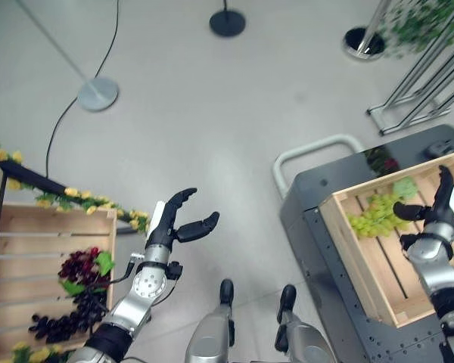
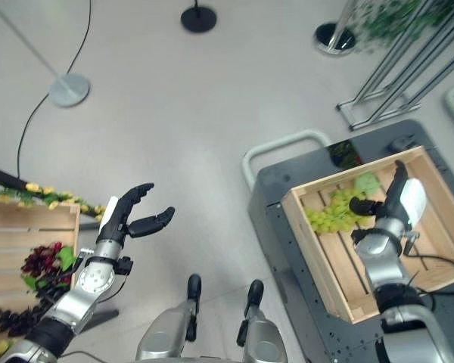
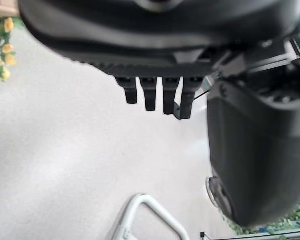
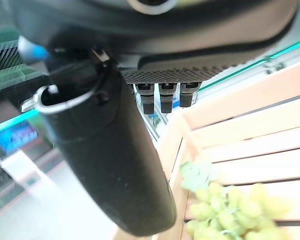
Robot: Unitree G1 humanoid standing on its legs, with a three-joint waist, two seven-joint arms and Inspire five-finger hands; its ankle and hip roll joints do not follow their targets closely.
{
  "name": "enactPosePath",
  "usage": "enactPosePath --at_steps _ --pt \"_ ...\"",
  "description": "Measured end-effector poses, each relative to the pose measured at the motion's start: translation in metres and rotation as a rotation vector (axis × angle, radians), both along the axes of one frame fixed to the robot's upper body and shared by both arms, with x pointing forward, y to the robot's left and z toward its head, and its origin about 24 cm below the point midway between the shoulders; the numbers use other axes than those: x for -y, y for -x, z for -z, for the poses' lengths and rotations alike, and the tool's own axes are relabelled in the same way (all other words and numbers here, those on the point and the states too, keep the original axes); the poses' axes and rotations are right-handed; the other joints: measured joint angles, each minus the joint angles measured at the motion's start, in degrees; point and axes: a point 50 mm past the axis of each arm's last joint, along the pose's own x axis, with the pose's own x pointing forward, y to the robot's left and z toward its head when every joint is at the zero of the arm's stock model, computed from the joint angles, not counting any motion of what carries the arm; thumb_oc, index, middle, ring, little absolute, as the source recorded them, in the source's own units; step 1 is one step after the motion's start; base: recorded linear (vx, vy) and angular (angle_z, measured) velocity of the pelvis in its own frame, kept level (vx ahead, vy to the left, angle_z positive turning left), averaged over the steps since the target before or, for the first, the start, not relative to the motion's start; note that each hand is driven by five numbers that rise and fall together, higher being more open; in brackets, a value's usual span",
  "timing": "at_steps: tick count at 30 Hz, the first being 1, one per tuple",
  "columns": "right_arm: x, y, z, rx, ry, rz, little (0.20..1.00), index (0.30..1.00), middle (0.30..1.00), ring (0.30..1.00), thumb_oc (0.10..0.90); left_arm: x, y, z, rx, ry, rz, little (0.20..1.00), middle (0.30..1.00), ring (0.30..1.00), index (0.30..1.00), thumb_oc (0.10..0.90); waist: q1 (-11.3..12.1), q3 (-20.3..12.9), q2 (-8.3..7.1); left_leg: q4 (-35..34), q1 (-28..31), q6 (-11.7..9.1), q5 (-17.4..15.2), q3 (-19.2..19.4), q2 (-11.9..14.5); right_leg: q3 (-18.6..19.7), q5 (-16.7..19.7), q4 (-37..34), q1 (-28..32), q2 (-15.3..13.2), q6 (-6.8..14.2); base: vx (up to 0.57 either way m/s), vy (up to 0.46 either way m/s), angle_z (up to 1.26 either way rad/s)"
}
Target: Pick up the fruits from the basket on one side to the basket on the other side
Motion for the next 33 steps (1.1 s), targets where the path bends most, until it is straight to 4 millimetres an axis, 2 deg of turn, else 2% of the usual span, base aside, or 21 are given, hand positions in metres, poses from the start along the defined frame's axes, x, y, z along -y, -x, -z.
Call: enactPosePath --at_steps 3,4,5,7,12,19,24,33 --pt "0.006 -0.014 -0.022 -0.031 0.068 0.035 0.9 0.9 0.9 0.9 0.8 0.007 -0.009 -0.016 0.082 0.002 0.028 0.9 0.9 0.9 0.9 0.8 0.7 3.6 0.45 1.9 -3.4 0.0 0.0 -0.3 -0.1 -0.5 0.1 1.3 -3.0 -0.2 -0.1 -0.09 -0.012 0.08" --pt "0.008 -0.016 -0.023 -0.072 0.102 0.039 0.9 0.9 0.9 0.9 0.8 0.011 -0.011 -0.019 0.097 -0.003 0.042 0.9 0.9 0.9 0.9 0.8 0.9 4.1 0.51 2.0 -4.3 0.0 0.0 -0.5 -0.1 -0.6 0.1 1.5 -3.8 -0.2 -0.1 -0.05 -0.025 0.07" --pt "0.008 -0.017 -0.023 -0.083 0.101 0.037 0.9 0.9 0.9 0.9 0.8 0.012 -0.012 -0.02 0.098 -0.004 0.048 0.9 0.9 0.9 0.9 0.8 1.0 4.1 0.5 2.0 -4.5 0.0 0.0 -0.5 -0.2 -0.7 0.1 1.5 -4.0 -0.3 -0.1 -0.07 -0.034 0.05" --pt "0.008 -0.017 -0.019 -0.19 0.226 0.029 0.9 0.9 0.9 0.9 0.8 0.015 -0.013 -0.021 0.106 -0.005 0.056 0.9 0.9 0.9 0.9 0.8 1.0 4.3 0.39 2.0 -4.6 0.0 0.0 -0.5 -0.4 -0.7 0.0 2.2 -4.4 -0.6 -0.1 -0.07 -0.043 0.0" --pt "0.023 -0.016 -0.029 -0.403 0.485 0.004 0.9 0.9 0.9 0.9 0.8 0.014 -0.019 -0.034 0.163 -0.013 0.073 0.9 0.9 0.9 0.9 0.8 1.3 4.6 0.24 2.2 -5.0 0.3 0.2 -0.9 -0.6 -1.0 0.0 2.3 -4.6 -0.8 0.0 -0.06 -0.046 0.03" --pt "0.033 -0.013 -0.044 -0.568 0.654 -0.017 0.9 0.9 0.9 0.9 0.8 0.009 -0.016 -0.034 0.164 -0.008 0.061 0.9 0.9 0.9 0.9 0.8 1.3 4.8 -0.12 2.2 -6.1 0.4 0.5 -1.1 -0.6 -1.0 0.2 2.4 -5.6 -0.8 0.0 -0.02 -0.012 0.01" --pt "0.032 -0.015 -0.046 -0.593 0.652 -0.034 0.9 0.9 0.9 0.9 0.8 0.005 -0.016 -0.035 0.165 -0.023 0.058 0.9 0.9 0.9 0.9 0.8 1.1 5.3 -1.11 2.1 -6.1 0.4 0.5 -1.0 -0.6 -1.0 0.2 2.4 -5.6 -0.8 0.1 0.0 0.0 0.0" --pt "0.027 -0.02 -0.051 -0.559 0.585 -0.056 0.9 0.9 0.9 0.9 0.8 0.007 -0.018 -0.039 0.179 -0.019 0.066 0.9 0.9 0.9 0.9 0.8 0.8 5.3 -1.17 1.9 -5.7 0.4 0.5 -0.1 -0.6 -0.3 0.2 2.4 -5.7 -0.9 0.1 -0.03 0.043 -0.04"
